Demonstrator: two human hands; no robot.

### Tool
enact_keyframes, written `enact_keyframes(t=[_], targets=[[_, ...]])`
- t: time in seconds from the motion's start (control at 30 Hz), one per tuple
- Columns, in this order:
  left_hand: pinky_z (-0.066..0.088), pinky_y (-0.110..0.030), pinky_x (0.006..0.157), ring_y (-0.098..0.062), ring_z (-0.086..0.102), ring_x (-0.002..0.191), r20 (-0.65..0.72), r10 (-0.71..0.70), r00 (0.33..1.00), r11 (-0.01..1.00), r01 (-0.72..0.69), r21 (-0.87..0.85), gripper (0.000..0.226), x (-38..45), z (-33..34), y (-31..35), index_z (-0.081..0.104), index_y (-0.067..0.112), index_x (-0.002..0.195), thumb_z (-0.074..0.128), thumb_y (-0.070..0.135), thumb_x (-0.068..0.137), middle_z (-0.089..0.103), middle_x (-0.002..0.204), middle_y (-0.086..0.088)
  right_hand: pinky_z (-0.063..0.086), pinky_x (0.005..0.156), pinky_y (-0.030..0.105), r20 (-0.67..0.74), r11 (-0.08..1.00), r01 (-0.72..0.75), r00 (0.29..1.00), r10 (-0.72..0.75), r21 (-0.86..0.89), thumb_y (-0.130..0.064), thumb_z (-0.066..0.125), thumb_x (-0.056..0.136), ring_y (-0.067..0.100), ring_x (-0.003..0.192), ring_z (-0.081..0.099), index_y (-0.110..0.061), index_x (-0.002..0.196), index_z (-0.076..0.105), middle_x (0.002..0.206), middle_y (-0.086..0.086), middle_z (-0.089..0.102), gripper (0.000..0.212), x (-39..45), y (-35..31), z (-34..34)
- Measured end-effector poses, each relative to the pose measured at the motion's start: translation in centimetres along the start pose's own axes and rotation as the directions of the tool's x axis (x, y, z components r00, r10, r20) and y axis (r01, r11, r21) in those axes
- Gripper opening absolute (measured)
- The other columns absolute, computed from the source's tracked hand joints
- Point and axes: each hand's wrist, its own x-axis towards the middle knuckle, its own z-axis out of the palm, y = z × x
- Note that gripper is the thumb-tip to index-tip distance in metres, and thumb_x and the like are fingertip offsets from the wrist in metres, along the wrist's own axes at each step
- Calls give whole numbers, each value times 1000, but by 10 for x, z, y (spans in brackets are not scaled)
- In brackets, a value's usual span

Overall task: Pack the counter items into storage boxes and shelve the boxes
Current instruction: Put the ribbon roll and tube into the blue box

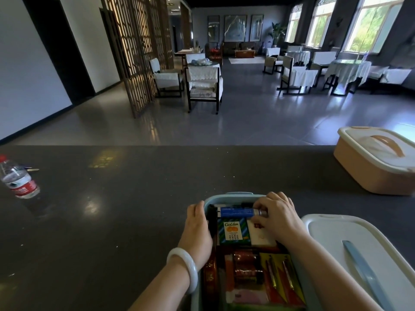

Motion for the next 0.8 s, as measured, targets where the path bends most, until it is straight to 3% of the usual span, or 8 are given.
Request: enact_keyframes(t=[0.37,0.53,0.8], targets=[[47,-15,77,-4,51,105,20,-12,1000,999,13,-35,57,1,1,-5,16,30,148,42,16,100,24,138,10,34,91,26,-2,994,-53,999,54,97,-42,72,78,5,101,38,-31,99,66,100,-15,53,24,-4,-1,-5],[46,-10,66,3,51,97,21,-3,1000,999,4,-36,57,1,2,-9,14,34,147,42,17,100,22,127,19,34,88,26,10,993,-65,998,64,100,-43,72,78,4,98,37,-34,96,65,98,-17,51,22,-2,-2,-5],[48,-13,74,-2,51,102,20,8,1000,994,-6,-112,53,2,-1,-7,19,32,145,45,21,99,27,131,13,33,80,24,39,988,-113,993,109,105,-43,73,77,-4,93,37,-45,86,59,91,-24,51,17,-2,-11,-11]])
